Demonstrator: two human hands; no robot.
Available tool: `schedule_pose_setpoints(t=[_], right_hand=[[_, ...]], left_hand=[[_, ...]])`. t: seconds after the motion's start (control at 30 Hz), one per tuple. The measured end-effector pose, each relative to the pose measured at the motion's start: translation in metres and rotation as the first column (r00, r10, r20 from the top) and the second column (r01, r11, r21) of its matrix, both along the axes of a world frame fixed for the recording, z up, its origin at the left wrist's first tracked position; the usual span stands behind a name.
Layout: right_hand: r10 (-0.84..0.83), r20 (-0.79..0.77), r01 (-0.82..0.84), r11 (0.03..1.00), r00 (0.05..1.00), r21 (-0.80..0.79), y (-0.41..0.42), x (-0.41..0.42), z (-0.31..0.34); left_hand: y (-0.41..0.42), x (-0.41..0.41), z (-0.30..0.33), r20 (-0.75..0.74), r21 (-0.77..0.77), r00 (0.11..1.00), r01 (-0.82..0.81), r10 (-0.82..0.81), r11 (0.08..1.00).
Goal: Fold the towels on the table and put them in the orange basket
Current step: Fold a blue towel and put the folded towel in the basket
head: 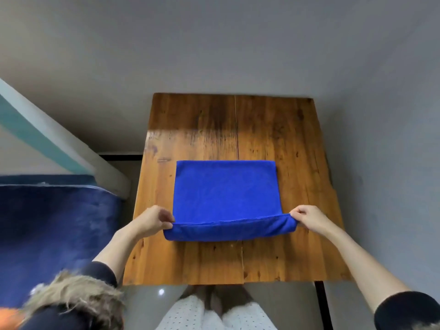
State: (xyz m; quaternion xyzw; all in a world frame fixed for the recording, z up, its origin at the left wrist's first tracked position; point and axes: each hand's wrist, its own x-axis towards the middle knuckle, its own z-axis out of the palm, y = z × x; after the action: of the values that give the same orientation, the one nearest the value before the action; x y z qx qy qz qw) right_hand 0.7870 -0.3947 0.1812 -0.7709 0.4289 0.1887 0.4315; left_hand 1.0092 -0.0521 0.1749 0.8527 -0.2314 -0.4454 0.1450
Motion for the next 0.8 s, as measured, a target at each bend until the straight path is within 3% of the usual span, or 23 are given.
schedule_pose_setpoints(t=[0.13,0.3,0.47,0.8], right_hand=[[-0.117,0.121,0.117,0.993,0.986,0.006,-0.01,0.026,-0.006],[-0.239,0.205,0.234,0.971,0.949,0.047,-0.033,0.079,-0.021],[-0.317,0.268,0.306,0.948,0.91,0.084,-0.046,0.114,-0.037],[-0.297,0.301,0.325,0.944,0.906,-0.048,-0.059,0.134,-0.067]], left_hand=[[-0.01,0.015,0.001,0.07,-0.136,0.973,-0.209,0.22,0.968],[-0.036,0.055,0.007,0.115,-0.28,0.936,-0.292,0.334,0.914],[-0.058,0.089,-0.007,0.124,-0.341,0.914,-0.327,0.387,0.881],[-0.081,0.113,-0.034,0.102,-0.335,0.892,-0.385,0.439,0.86]])
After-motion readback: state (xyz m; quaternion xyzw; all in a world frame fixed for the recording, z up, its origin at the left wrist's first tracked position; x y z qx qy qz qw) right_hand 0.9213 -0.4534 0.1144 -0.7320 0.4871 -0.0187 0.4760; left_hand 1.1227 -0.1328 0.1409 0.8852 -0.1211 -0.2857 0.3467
